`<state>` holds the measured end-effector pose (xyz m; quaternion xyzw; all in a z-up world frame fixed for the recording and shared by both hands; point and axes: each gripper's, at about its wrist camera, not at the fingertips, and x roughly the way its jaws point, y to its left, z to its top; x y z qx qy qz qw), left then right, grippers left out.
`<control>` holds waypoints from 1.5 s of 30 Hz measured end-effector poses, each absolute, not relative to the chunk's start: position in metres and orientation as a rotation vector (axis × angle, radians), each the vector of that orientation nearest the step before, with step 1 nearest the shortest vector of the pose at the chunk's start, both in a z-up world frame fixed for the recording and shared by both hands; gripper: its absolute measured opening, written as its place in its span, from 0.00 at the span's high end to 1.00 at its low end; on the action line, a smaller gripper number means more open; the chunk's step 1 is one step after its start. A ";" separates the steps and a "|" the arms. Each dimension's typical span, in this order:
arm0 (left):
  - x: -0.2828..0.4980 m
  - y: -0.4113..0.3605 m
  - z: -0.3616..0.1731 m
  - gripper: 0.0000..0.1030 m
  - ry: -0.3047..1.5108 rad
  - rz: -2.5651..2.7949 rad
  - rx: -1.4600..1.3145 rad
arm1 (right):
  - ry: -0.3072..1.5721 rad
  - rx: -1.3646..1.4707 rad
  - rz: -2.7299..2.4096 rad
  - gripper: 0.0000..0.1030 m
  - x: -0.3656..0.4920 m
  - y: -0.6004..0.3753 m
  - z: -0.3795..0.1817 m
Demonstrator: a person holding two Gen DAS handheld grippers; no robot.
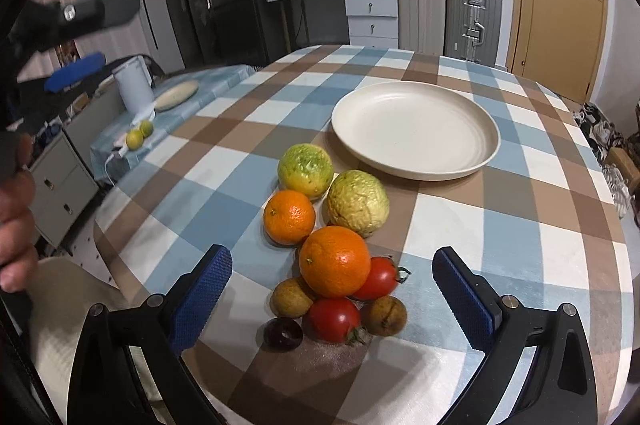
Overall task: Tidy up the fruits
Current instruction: 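Move the right gripper down to the large orange and close on it, then lift the orange with the right gripper while the left gripper grasps the yellow-green fruit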
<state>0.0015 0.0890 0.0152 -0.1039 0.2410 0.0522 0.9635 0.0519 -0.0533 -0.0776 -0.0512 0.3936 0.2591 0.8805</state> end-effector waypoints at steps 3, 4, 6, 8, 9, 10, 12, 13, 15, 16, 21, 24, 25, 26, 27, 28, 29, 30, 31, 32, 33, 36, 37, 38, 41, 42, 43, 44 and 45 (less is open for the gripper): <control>0.001 0.087 0.014 0.01 0.488 0.105 -0.208 | 0.826 -0.134 0.536 0.03 0.055 -0.047 -0.082; 0.001 0.089 0.014 0.01 0.489 0.107 -0.213 | 0.831 -0.140 0.536 0.06 0.056 -0.045 -0.084; 0.002 0.093 0.015 0.01 0.489 0.110 -0.222 | 0.846 -0.146 0.535 0.11 0.058 -0.043 -0.087; 0.002 0.095 0.015 0.01 0.490 0.111 -0.227 | 0.861 -0.149 0.533 0.20 0.061 -0.042 -0.089; 0.002 0.096 0.015 0.01 0.489 0.110 -0.227 | 0.867 -0.151 0.528 0.21 0.062 -0.042 -0.091; 0.001 0.097 0.015 0.01 0.490 0.110 -0.229 | 0.870 -0.153 0.525 0.24 0.062 -0.042 -0.092; 0.001 0.098 0.015 0.01 0.489 0.110 -0.228 | 0.885 -0.157 0.516 0.32 0.064 -0.042 -0.094; 0.001 0.098 0.015 0.01 0.489 0.109 -0.228 | 0.892 -0.158 0.515 0.40 0.064 -0.042 -0.095; 0.001 0.098 0.015 0.01 0.488 0.109 -0.229 | 0.892 -0.166 0.498 0.47 0.065 -0.044 -0.096; 0.001 0.099 0.015 0.01 0.488 0.110 -0.228 | 0.895 -0.160 0.497 0.49 0.067 -0.046 -0.095; 0.001 0.100 0.015 0.01 0.491 0.114 -0.229 | 0.893 -0.144 0.504 0.60 0.066 -0.049 -0.094; 0.001 0.102 0.008 0.01 0.496 0.122 -0.217 | 0.899 -0.139 0.508 0.60 0.066 -0.049 -0.094; 0.001 0.103 0.007 0.01 0.500 0.125 -0.218 | 0.900 -0.137 0.508 0.60 0.066 -0.049 -0.093; 0.002 0.103 0.005 0.01 0.504 0.126 -0.218 | 0.903 -0.130 0.509 0.60 0.066 -0.050 -0.093; 0.002 0.103 0.004 0.01 0.509 0.130 -0.218 | 0.904 -0.121 0.508 0.60 0.066 -0.051 -0.093; 0.005 0.103 0.002 0.01 0.515 0.133 -0.216 | 0.900 -0.110 0.508 0.60 0.066 -0.053 -0.091; 0.007 0.103 0.000 0.01 0.521 0.136 -0.215 | 0.896 -0.105 0.509 0.60 0.066 -0.054 -0.090; 0.009 0.104 -0.002 0.01 0.529 0.138 -0.216 | 0.891 -0.094 0.510 0.60 0.066 -0.056 -0.088; 0.013 0.104 -0.004 0.01 0.541 0.137 -0.218 | 0.885 -0.079 0.513 0.60 0.066 -0.058 -0.085; 0.017 0.104 -0.006 0.01 0.556 0.134 -0.222 | 0.881 -0.071 0.514 0.60 0.066 -0.061 -0.084; 0.022 0.105 -0.008 0.01 0.574 0.129 -0.229 | 0.877 -0.054 0.519 0.60 0.067 -0.063 -0.081; 0.039 0.106 -0.019 0.01 0.652 0.103 -0.260 | 0.846 -0.012 0.530 0.60 0.066 -0.069 -0.072; 0.047 0.106 -0.026 0.01 0.691 0.085 -0.278 | 0.830 -0.006 0.530 0.60 0.066 -0.070 -0.067; 0.053 0.105 -0.031 0.01 0.720 0.075 -0.288 | 0.816 -0.001 0.530 0.60 0.066 -0.072 -0.063; 0.073 0.097 -0.049 0.01 0.815 0.038 -0.309 | 0.790 0.025 0.534 0.60 0.068 -0.080 -0.053; 0.079 0.094 -0.055 0.01 0.837 0.029 -0.312 | 0.784 0.036 0.534 0.60 0.069 -0.083 -0.051; 0.087 0.092 -0.061 0.01 0.862 0.018 -0.318 | 0.778 0.049 0.531 0.60 0.072 -0.087 -0.048; 0.093 0.089 -0.064 0.01 0.877 0.017 -0.316 | 0.775 0.054 0.529 0.60 0.074 -0.090 -0.047; 0.100 0.086 -0.069 0.01 0.893 0.008 -0.316 | 0.772 0.062 0.526 0.60 0.076 -0.093 -0.046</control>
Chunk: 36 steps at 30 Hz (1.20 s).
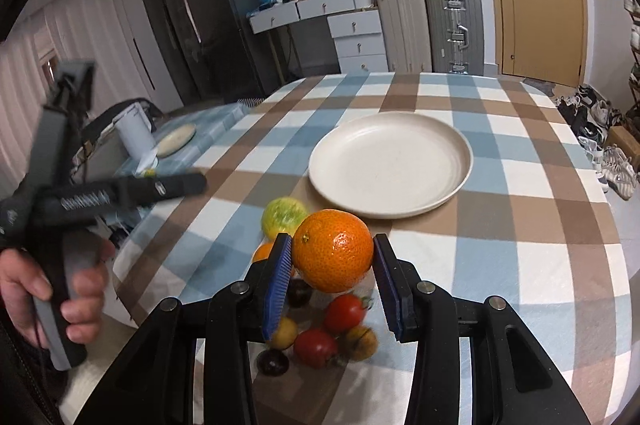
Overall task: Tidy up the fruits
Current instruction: 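Lift the orange with the right gripper while the left gripper grasps the yellow-green fruit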
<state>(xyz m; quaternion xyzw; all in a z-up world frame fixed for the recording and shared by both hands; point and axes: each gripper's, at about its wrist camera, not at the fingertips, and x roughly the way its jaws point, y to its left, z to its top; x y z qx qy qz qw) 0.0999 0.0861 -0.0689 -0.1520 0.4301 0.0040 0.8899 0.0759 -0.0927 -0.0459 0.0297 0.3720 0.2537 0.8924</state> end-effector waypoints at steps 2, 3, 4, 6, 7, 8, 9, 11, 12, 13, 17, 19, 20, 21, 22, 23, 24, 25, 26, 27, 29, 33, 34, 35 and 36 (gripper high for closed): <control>0.112 0.083 -0.075 0.01 0.920 -0.013 -0.329 | 0.761 0.070 0.524 0.60 0.081 -0.098 -0.043; 0.117 0.082 -0.079 0.01 0.938 -0.014 -0.337 | 0.757 0.073 0.524 0.60 0.083 -0.100 -0.042; 0.125 0.080 -0.086 0.01 0.966 -0.029 -0.352 | 0.753 0.078 0.527 0.60 0.086 -0.102 -0.041; 0.135 0.077 -0.095 0.01 1.011 -0.053 -0.368 | 0.749 0.081 0.530 0.60 0.089 -0.104 -0.041; 0.142 0.074 -0.101 0.01 1.030 -0.061 -0.377 | 0.746 0.080 0.531 0.60 0.091 -0.105 -0.040; 0.146 0.074 -0.105 0.01 1.042 -0.067 -0.385 | 0.745 0.079 0.533 0.60 0.092 -0.106 -0.041; 0.152 0.073 -0.110 0.01 1.054 -0.074 -0.402 | 0.743 0.078 0.535 0.60 0.094 -0.106 -0.040; 0.157 0.074 -0.116 0.06 1.073 -0.082 -0.436 | 0.739 0.077 0.540 0.60 0.096 -0.108 -0.041; 0.158 0.073 -0.118 0.06 1.085 -0.091 -0.448 | 0.739 0.080 0.542 0.60 0.098 -0.108 -0.041; 0.161 0.073 -0.121 0.07 1.092 -0.099 -0.457 | 0.739 0.084 0.544 0.60 0.099 -0.109 -0.041; 0.169 0.068 -0.130 0.22 1.125 -0.126 -0.489 | 0.735 0.093 0.548 0.60 0.100 -0.112 -0.042; 0.175 0.067 -0.138 0.30 1.145 -0.150 -0.520 | 0.734 0.094 0.548 0.60 0.099 -0.113 -0.042; 0.177 0.067 -0.141 0.39 1.153 -0.160 -0.538 | 0.734 0.098 0.549 0.60 0.100 -0.114 -0.042; 0.176 0.068 -0.142 0.44 1.156 -0.167 -0.552 | 0.734 0.102 0.549 0.60 0.099 -0.115 -0.042; 0.177 0.068 -0.142 0.51 1.155 -0.170 -0.560 | 0.734 0.106 0.550 0.60 0.099 -0.116 -0.041; 0.179 0.068 -0.142 0.55 1.147 -0.179 -0.571 | 0.732 0.107 0.551 0.60 0.099 -0.116 -0.041; 0.181 0.069 -0.142 0.55 1.142 -0.182 -0.583 | 0.728 0.107 0.550 0.60 0.098 -0.116 -0.040; 0.183 0.069 -0.143 0.56 1.139 -0.187 -0.596 | 0.725 0.107 0.552 0.60 0.097 -0.117 -0.039; 0.184 0.069 -0.144 0.56 1.140 -0.196 -0.609 | 0.724 0.106 0.552 0.60 0.098 -0.117 -0.040; 0.186 0.069 -0.146 0.56 1.142 -0.205 -0.624 | 0.724 0.105 0.550 0.60 0.097 -0.117 -0.040; 0.184 0.069 -0.145 0.56 1.138 -0.203 -0.631 | 0.728 0.105 0.551 0.60 0.097 -0.116 -0.040; 0.185 0.070 -0.140 0.56 1.115 -0.200 -0.640 | 0.735 0.110 0.550 0.60 0.098 -0.117 -0.042; 0.185 0.070 -0.138 0.56 1.105 -0.201 -0.643 | 0.735 0.112 0.549 0.60 0.098 -0.117 -0.041; 0.186 0.069 -0.134 0.56 1.091 -0.202 -0.641 | 0.735 0.113 0.547 0.60 0.098 -0.118 -0.042; 0.183 0.070 -0.132 0.56 1.084 -0.207 -0.636 | 0.737 0.115 0.545 0.60 0.099 -0.118 -0.042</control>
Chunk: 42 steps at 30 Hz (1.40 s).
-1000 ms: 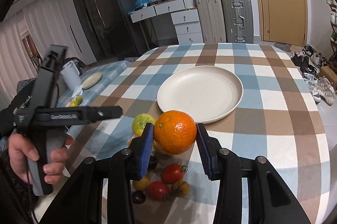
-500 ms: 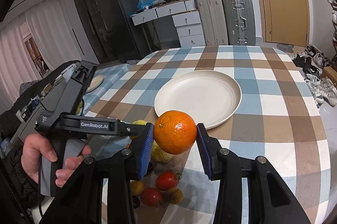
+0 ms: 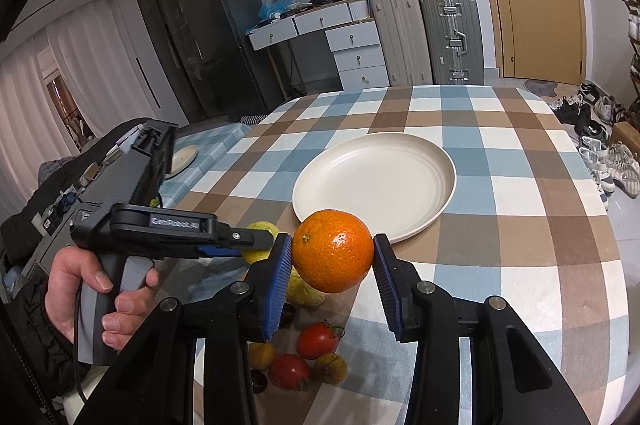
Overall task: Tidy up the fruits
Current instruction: 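Lift the orange with the right gripper while the left gripper grasps the yellow-green fruit, then lower both held fruits onto the cream plate and open both grippers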
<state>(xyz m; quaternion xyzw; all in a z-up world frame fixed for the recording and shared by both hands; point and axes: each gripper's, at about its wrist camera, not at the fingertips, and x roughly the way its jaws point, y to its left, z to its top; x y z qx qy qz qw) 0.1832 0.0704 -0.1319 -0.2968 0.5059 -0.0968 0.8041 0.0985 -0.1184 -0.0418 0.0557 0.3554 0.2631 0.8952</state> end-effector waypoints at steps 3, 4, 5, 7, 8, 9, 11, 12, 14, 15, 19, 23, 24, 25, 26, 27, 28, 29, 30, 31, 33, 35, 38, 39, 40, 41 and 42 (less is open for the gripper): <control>0.183 0.069 -0.124 0.56 1.060 -0.217 -0.622 | 0.745 0.127 0.544 0.60 0.100 -0.120 -0.043; 0.183 0.069 -0.122 0.56 1.053 -0.217 -0.618 | 0.748 0.128 0.543 0.60 0.100 -0.120 -0.044; 0.184 0.068 -0.120 0.56 1.046 -0.218 -0.614 | 0.751 0.130 0.542 0.60 0.101 -0.120 -0.044; 0.184 0.069 -0.114 0.56 1.033 -0.225 -0.613 | 0.755 0.132 0.543 0.60 0.102 -0.119 -0.045; 0.182 0.071 -0.110 0.56 1.023 -0.229 -0.613 | 0.756 0.132 0.544 0.60 0.102 -0.119 -0.045; 0.180 0.073 -0.105 0.56 1.010 -0.233 -0.610 | 0.757 0.132 0.544 0.60 0.102 -0.119 -0.045; 0.174 0.076 -0.095 0.56 0.980 -0.239 -0.602 | 0.759 0.137 0.547 0.60 0.104 -0.119 -0.046; 0.165 0.081 -0.090 0.56 0.963 -0.244 -0.596 | 0.761 0.144 0.546 0.60 0.105 -0.120 -0.046; 0.165 0.081 -0.078 0.56 0.936 -0.256 -0.580 | 0.760 0.152 0.547 0.60 0.108 -0.122 -0.044; 0.163 0.082 -0.074 0.56 0.928 -0.260 -0.575 | 0.756 0.153 0.543 0.60 0.110 -0.123 -0.042; 0.182 0.082 -0.056 0.56 0.904 -0.263 -0.540 | 0.728 0.178 0.536 0.60 0.126 -0.131 -0.030; 0.210 0.079 -0.048 0.56 0.904 -0.285 -0.542 | 0.725 0.179 0.559 0.60 0.155 -0.133 -0.024; 0.220 0.077 -0.048 0.56 0.909 -0.290 -0.541 | 0.732 0.167 0.564 0.60 0.165 -0.130 -0.025; 0.229 0.076 -0.047 0.56 0.914 -0.293 -0.537 | 0.736 0.160 0.563 0.60 0.173 -0.129 -0.027; 0.241 0.074 -0.045 0.56 0.917 -0.294 -0.527 | 0.744 0.154 0.565 0.60 0.183 -0.127 -0.029; 0.250 0.071 -0.045 0.56 0.920 -0.294 -0.516 | 0.758 0.152 0.570 0.60 0.194 -0.125 -0.032; 0.263 0.069 -0.045 0.56 0.927 -0.299 -0.505 | 0.776 0.153 0.576 0.60 0.207 -0.123 -0.035; 0.271 0.066 -0.046 0.56 0.932 -0.302 -0.498 | 0.784 0.153 0.575 0.60 0.217 -0.122 -0.039; 0.280 0.064 -0.047 0.56 0.935 -0.304 -0.491 | 0.793 0.152 0.576 0.60 0.228 -0.120 -0.042; 0.290 0.061 -0.049 0.56 0.941 -0.302 -0.481 | 0.812 0.152 0.585 0.60 0.240 -0.117 -0.047; 0.309 0.056 -0.056 0.56 0.956 -0.303 -0.472 | 0.837 0.149 0.590 0.60 0.260 -0.112 -0.055; 0.324 0.052 -0.065 0.56 0.971 -0.309 -0.483 | 0.857 0.130 0.584 0.60 0.277 -0.107 -0.064; 0.343 0.049 -0.074 0.76 0.980 -0.314 -0.473 | 0.892 0.140 0.572 0.60 0.299 -0.105 -0.080; 0.349 0.048 -0.076 0.76 0.985 -0.319 -0.466 | 0.901 0.144 0.572 0.60 0.302 -0.104 -0.084; 0.350 0.047 -0.081 0.76 0.987 -0.323 -0.471 | 0.915 0.137 0.564 0.60 0.307 -0.103 -0.089; 0.351 0.046 -0.085 0.76 0.992 -0.321 -0.473 | 0.922 0.134 0.565 0.60 0.309 -0.102 -0.093; 0.356 0.045 -0.089 0.76 1.011 -0.333 -0.483 | 0.929 0.134 0.568 0.60 0.311 -0.101 -0.097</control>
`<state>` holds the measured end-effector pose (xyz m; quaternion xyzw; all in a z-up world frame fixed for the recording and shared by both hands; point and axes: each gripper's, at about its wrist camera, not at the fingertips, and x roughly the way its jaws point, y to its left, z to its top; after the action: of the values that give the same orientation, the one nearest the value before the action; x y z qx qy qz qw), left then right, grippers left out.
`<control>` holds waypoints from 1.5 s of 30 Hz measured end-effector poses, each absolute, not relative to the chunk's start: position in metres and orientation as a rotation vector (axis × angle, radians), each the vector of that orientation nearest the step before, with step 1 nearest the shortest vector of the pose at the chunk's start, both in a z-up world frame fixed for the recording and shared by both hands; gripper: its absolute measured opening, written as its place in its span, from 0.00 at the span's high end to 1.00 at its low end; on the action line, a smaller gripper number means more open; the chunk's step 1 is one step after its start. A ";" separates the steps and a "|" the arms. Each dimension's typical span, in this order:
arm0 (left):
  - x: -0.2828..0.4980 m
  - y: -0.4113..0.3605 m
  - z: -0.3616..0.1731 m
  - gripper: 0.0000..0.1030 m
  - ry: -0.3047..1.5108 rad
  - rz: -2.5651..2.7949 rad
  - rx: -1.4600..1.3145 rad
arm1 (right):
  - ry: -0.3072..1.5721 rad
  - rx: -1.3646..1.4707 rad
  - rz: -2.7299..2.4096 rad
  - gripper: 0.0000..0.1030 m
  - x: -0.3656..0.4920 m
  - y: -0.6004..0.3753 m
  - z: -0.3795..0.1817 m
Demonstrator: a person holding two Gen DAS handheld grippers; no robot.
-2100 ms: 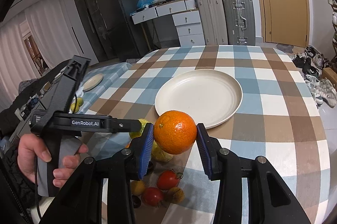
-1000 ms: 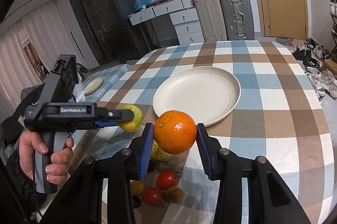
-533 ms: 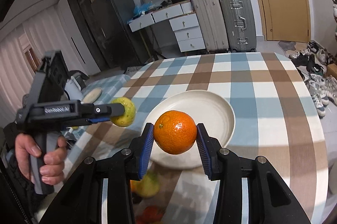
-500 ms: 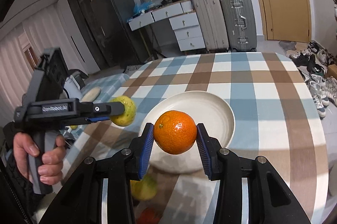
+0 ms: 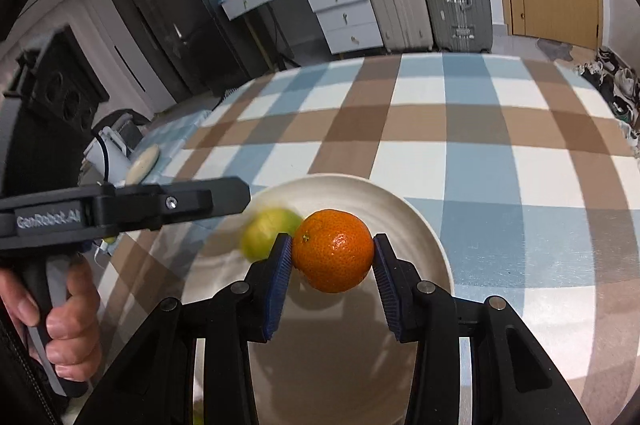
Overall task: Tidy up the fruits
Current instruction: 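Lower both held fruits onto the cream plate and open both grippers, then move the right gripper to the large green textured fruit and grasp it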
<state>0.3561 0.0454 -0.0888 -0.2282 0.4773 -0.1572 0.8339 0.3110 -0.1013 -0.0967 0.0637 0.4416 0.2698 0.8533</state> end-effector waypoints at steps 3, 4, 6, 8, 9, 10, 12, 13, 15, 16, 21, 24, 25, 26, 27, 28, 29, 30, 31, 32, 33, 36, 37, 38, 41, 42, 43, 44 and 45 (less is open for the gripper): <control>0.356 0.047 -0.101 0.76 1.016 -0.322 -0.500 | 0.949 0.136 0.537 0.60 0.315 -0.100 -0.107; 0.358 0.049 -0.100 0.76 1.012 -0.328 -0.512 | 0.956 0.149 0.554 0.60 0.315 -0.099 -0.110; 0.356 0.050 -0.102 0.76 1.010 -0.314 -0.504 | 0.948 0.112 0.537 0.60 0.313 -0.095 -0.110; 0.353 0.049 -0.099 0.76 0.997 -0.313 -0.489 | 0.952 0.101 0.534 0.58 0.314 -0.092 -0.112; 0.352 0.048 -0.099 0.76 1.000 -0.319 -0.490 | 0.956 0.108 0.535 0.57 0.315 -0.092 -0.113; 0.351 0.047 -0.099 0.76 1.003 -0.316 -0.491 | 0.956 0.119 0.534 0.50 0.317 -0.094 -0.114; 0.349 0.046 -0.096 0.75 0.995 -0.310 -0.485 | 0.946 0.127 0.523 0.40 0.317 -0.095 -0.113; 0.347 0.046 -0.095 0.75 0.994 -0.312 -0.482 | 0.937 0.127 0.506 0.37 0.318 -0.097 -0.112; 0.342 0.047 -0.092 0.68 0.995 -0.306 -0.483 | 0.935 0.165 0.511 0.34 0.317 -0.103 -0.109; 0.338 0.048 -0.089 0.61 0.990 -0.306 -0.486 | 0.934 0.181 0.519 0.32 0.315 -0.105 -0.106; 0.307 0.052 -0.066 0.43 0.946 -0.287 -0.457 | 0.869 0.194 0.489 0.22 0.291 -0.123 -0.080; 0.279 0.052 -0.044 0.32 0.897 -0.281 -0.423 | 0.812 0.247 0.472 0.14 0.263 -0.142 -0.056; 0.266 0.051 -0.035 0.28 0.874 -0.275 -0.403 | 0.793 0.256 0.464 0.10 0.255 -0.147 -0.049; 0.256 0.051 -0.028 0.24 0.857 -0.271 -0.389 | 0.772 0.261 0.457 0.07 0.244 -0.151 -0.041; 0.245 0.049 -0.021 0.22 0.840 -0.265 -0.374 | 0.752 0.264 0.449 0.06 0.233 -0.155 -0.034; 0.233 0.048 -0.015 0.20 0.821 -0.254 -0.357 | 0.723 0.274 0.444 0.02 0.218 -0.160 -0.025; 0.220 0.047 -0.008 0.20 0.801 -0.241 -0.342 | 0.707 0.278 0.443 0.02 0.210 -0.162 -0.019; 0.206 0.045 -0.002 0.20 0.781 -0.236 -0.327 | 0.688 0.281 0.440 0.02 0.199 -0.165 -0.013; 0.194 0.043 0.004 0.19 0.766 -0.224 -0.308 | 0.666 0.283 0.437 0.00 0.186 -0.167 -0.006; 0.182 0.042 0.008 0.18 0.753 -0.212 -0.290 | 0.645 0.285 0.433 0.00 0.173 -0.168 0.000; 0.170 0.040 0.013 0.17 0.739 -0.201 -0.271 | 0.631 0.284 0.433 0.00 0.163 -0.168 0.004; 0.135 0.034 0.025 0.07 0.692 -0.167 -0.220 | 0.587 0.269 0.440 0.00 0.133 -0.165 0.016; 0.123 0.033 0.029 0.02 0.672 -0.155 -0.205 | 0.573 0.262 0.445 0.00 0.123 -0.164 0.019; 0.110 0.032 0.033 0.01 0.648 -0.142 -0.191 | 0.559 0.257 0.451 0.00 0.114 -0.163 0.021; 0.079 0.030 0.039 0.01 0.600 -0.119 -0.160 | 0.533 0.246 0.474 0.00 0.091 -0.158 0.025; 0.069 0.030 0.040 0.01 0.583 -0.106 -0.149 | 0.527 0.244 0.484 0.00 0.084 -0.155 0.026; 0.063 0.030 0.040 0.01 0.573 -0.098 -0.140 | 0.521 0.243 0.490 0.00 0.078 -0.154 0.026; 0.055 0.031 0.040 0.01 0.557 -0.077 -0.128 | 0.511 0.244 0.501 0.00 0.071 -0.153 0.026; 0.049 0.031 0.039 0.01 0.546 -0.058 -0.123 | 0.504 0.243 0.507 0.00 0.067 -0.152 0.025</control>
<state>0.0486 0.0313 0.0394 -0.0607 0.2693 -0.0287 0.9607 0.0666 -0.1520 0.0250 0.1186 0.2460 0.2473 0.9296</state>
